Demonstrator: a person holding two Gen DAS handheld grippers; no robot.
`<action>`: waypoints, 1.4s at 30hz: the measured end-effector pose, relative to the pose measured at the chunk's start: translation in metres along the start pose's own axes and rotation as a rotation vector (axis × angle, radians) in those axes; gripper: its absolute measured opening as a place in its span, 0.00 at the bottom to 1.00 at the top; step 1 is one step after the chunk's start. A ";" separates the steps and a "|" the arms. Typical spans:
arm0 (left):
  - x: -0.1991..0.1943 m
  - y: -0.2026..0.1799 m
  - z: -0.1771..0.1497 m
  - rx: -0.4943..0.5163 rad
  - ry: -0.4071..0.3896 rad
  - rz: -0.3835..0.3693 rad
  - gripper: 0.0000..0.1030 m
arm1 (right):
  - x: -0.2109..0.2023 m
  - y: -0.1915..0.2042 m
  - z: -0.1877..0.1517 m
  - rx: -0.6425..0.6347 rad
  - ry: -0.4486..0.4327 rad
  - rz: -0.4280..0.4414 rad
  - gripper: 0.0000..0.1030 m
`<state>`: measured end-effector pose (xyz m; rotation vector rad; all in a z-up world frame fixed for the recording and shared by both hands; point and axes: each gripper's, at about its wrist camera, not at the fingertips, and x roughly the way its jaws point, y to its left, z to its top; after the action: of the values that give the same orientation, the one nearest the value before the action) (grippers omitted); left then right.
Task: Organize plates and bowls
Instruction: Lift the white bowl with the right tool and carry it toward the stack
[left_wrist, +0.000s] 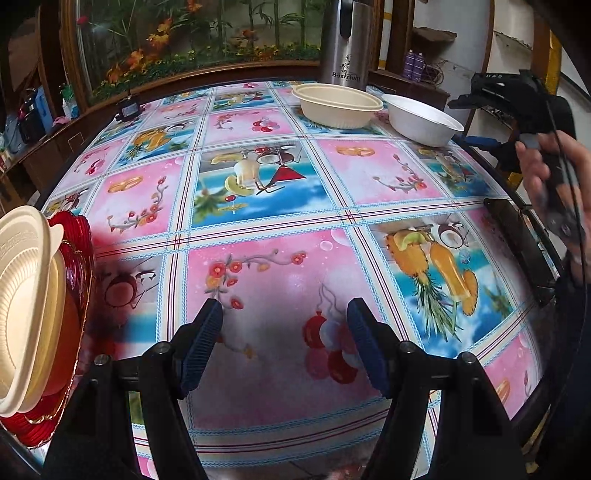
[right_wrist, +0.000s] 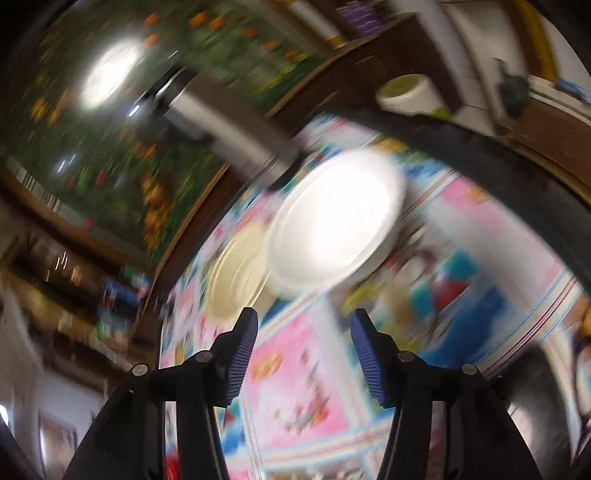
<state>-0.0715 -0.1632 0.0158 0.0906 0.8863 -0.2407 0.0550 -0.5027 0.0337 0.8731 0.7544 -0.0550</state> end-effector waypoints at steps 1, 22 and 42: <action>0.000 0.001 0.000 -0.006 -0.001 -0.003 0.67 | 0.002 -0.005 0.007 0.021 -0.015 -0.024 0.55; -0.030 0.012 -0.003 -0.082 -0.134 -0.121 0.67 | 0.005 0.025 -0.083 -0.339 0.359 0.142 0.09; -0.010 0.024 0.007 -0.129 -0.082 -0.087 0.37 | 0.018 0.067 -0.141 -0.586 0.395 0.280 0.06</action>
<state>-0.0664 -0.1399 0.0279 -0.0773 0.8227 -0.2656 0.0099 -0.3545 0.0108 0.4190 0.9412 0.5769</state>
